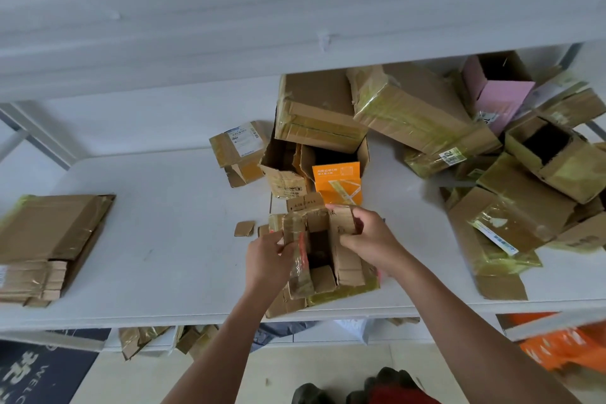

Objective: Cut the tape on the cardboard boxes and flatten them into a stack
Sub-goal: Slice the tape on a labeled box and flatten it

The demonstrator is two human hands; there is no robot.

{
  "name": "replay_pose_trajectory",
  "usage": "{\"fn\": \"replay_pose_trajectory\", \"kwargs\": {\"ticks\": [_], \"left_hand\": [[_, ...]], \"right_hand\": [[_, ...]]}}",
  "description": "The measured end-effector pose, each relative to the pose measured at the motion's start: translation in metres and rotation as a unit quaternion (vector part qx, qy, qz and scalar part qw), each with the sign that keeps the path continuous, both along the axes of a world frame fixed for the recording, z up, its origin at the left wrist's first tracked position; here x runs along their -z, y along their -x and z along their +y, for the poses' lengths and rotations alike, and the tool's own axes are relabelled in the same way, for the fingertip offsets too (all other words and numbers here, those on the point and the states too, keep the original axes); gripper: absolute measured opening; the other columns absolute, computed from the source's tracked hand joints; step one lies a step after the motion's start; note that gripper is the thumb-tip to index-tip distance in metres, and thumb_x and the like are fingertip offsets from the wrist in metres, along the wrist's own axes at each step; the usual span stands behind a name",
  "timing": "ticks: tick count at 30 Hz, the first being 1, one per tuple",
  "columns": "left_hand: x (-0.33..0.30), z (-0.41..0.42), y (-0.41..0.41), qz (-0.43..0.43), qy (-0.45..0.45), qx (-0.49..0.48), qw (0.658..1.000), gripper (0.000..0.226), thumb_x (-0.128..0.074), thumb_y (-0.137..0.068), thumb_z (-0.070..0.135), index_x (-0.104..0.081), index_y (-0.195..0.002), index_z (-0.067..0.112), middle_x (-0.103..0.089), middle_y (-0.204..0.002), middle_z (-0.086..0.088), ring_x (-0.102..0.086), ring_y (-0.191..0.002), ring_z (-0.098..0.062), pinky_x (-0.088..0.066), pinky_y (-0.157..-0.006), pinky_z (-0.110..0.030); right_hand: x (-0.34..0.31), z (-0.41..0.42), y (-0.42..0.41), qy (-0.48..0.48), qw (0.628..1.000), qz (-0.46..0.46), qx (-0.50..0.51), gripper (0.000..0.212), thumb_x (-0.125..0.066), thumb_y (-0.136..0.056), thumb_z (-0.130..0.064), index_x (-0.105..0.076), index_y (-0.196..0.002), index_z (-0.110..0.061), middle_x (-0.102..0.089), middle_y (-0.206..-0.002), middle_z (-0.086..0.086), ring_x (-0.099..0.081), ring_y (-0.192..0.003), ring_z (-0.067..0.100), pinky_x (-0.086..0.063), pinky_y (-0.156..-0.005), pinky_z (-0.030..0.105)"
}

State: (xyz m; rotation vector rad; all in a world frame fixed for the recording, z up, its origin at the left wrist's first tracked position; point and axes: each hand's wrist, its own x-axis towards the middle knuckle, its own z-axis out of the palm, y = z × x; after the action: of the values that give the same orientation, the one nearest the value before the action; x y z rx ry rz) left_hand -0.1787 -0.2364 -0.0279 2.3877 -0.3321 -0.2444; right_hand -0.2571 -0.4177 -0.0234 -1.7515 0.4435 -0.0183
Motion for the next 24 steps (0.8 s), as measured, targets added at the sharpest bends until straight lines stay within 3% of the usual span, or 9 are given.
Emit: {"fn": "replay_pose_trajectory", "kwargs": {"ticks": [3,6,9,12,14,16,18,21,24], "left_hand": [[0.000,0.002,0.002,0.003,0.005,0.013,1.000,0.028,-0.070,-0.090,0.016,-0.058,-0.065,0.015,-0.043,-0.046,0.011,-0.036,-0.040,-0.008,-0.028,-0.045,-0.018],[0.000,-0.001,0.003,-0.002,-0.009,0.023,1.000,0.008,-0.070,-0.091,0.018,-0.072,-0.087,0.011,-0.049,-0.051,0.012,-0.041,-0.043,-0.006,-0.031,-0.048,-0.020],[-0.001,-0.002,0.004,-0.003,-0.013,0.026,1.000,0.013,-0.070,-0.091,0.021,-0.074,-0.101,0.013,-0.055,-0.058,0.010,-0.045,-0.046,-0.004,-0.032,-0.047,-0.016],[-0.001,-0.002,0.004,-0.005,-0.021,0.025,0.999,0.015,-0.070,-0.091,0.023,-0.074,-0.103,0.013,-0.063,-0.068,0.003,-0.048,-0.049,-0.003,-0.035,-0.050,-0.017],[-0.002,-0.002,0.006,-0.006,-0.022,0.023,0.999,0.016,-0.071,-0.091,0.022,-0.074,-0.104,0.015,-0.069,-0.074,0.000,-0.050,-0.052,-0.002,-0.038,-0.054,-0.022],[-0.002,-0.003,0.007,-0.001,-0.026,0.021,0.999,0.017,-0.069,-0.091,0.022,-0.074,-0.105,0.015,-0.068,-0.073,0.001,-0.052,-0.053,-0.007,-0.038,-0.057,-0.024],[-0.003,-0.002,0.008,-0.001,-0.031,0.021,0.999,0.020,-0.067,-0.091,0.022,-0.073,-0.109,0.017,-0.071,-0.077,0.000,-0.059,-0.061,-0.015,-0.042,-0.059,-0.025],[-0.006,-0.005,0.012,0.003,-0.060,0.022,0.998,0.015,-0.062,-0.092,0.028,-0.068,-0.101,0.019,-0.070,-0.082,0.001,-0.063,-0.074,-0.023,-0.051,-0.065,-0.032],[-0.015,-0.016,0.017,0.019,-0.136,0.005,0.991,0.037,-0.065,-0.086,0.051,-0.054,-0.100,0.018,-0.062,-0.088,0.004,-0.060,-0.083,-0.023,-0.043,-0.063,-0.031]], "right_hand": [[0.010,-0.003,0.010,-0.033,0.999,0.004,0.019,0.070,-0.055,-0.085,0.008,-0.060,-0.121,-0.052,-0.070,-0.110,-0.015,-0.064,-0.104,0.022,-0.055,-0.092,0.046],[0.022,-0.008,0.017,-0.037,0.999,-0.003,0.036,0.081,-0.055,-0.087,0.010,-0.049,-0.127,-0.060,-0.062,-0.126,0.010,-0.058,-0.114,0.033,-0.052,-0.095,0.053],[0.025,-0.005,0.022,0.028,0.996,-0.045,0.064,0.087,-0.062,-0.087,0.008,-0.039,-0.127,-0.065,-0.053,-0.135,0.002,-0.054,-0.121,0.019,-0.053,-0.098,0.037],[0.027,-0.001,0.021,0.190,0.975,-0.076,0.087,0.078,-0.070,-0.081,0.005,-0.045,-0.135,-0.046,-0.047,-0.117,-0.002,-0.047,-0.110,0.015,-0.049,-0.097,0.037],[0.025,0.002,0.018,0.239,0.963,-0.101,0.073,0.072,-0.067,-0.080,0.009,-0.053,-0.137,-0.032,-0.042,-0.111,-0.003,-0.047,-0.099,0.009,-0.049,-0.095,0.034],[0.020,0.008,0.017,0.226,0.968,-0.095,0.056,0.065,-0.064,-0.084,0.006,-0.051,-0.138,-0.028,-0.040,-0.111,-0.002,-0.048,-0.096,-0.001,-0.045,-0.089,0.011],[0.016,0.014,0.016,0.220,0.970,-0.086,0.051,0.055,-0.069,-0.088,-0.007,-0.052,-0.139,-0.020,-0.039,-0.113,0.001,-0.042,-0.102,-0.013,-0.031,-0.086,-0.004],[0.015,0.019,0.010,0.238,0.966,-0.085,0.060,0.051,-0.074,-0.088,-0.020,-0.055,-0.135,-0.012,-0.039,-0.116,0.004,-0.047,-0.108,0.006,-0.020,-0.084,-0.010],[0.008,0.022,0.002,0.265,0.962,-0.052,0.051,0.047,-0.069,-0.091,-0.020,-0.053,-0.135,-0.012,-0.042,-0.127,0.008,-0.049,-0.117,0.014,-0.013,-0.079,-0.015]]}}
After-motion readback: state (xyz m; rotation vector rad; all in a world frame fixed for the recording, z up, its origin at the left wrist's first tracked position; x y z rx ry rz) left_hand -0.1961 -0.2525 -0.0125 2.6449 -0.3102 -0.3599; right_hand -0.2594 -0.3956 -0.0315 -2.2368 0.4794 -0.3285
